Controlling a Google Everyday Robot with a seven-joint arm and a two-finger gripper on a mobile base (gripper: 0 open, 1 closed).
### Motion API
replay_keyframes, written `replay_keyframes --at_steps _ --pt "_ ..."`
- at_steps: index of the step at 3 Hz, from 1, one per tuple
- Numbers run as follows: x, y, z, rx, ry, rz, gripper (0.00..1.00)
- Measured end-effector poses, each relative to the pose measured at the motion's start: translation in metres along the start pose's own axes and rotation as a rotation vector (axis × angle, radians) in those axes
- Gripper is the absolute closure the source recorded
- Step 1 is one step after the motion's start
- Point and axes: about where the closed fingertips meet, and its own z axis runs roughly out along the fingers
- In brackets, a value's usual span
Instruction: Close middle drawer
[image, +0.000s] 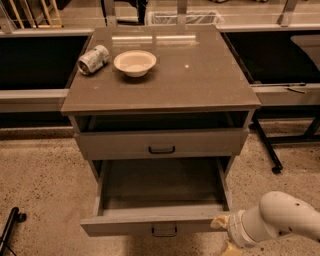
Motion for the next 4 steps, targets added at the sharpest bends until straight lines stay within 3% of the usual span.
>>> replay_keyframes --at_steps 1,2,3,4 --pt "0.012 0.007 0.02 -0.013 0.01 -0.019 0.63" --pt "0.029 0.014 0.063 -0.012 0.039 -0.042 0.63" --pt "0.033 0.004 0.091 0.047 0.078 -0.096 0.39" --pt "0.034 -0.021 0.11 0.12 0.088 -0.135 0.16"
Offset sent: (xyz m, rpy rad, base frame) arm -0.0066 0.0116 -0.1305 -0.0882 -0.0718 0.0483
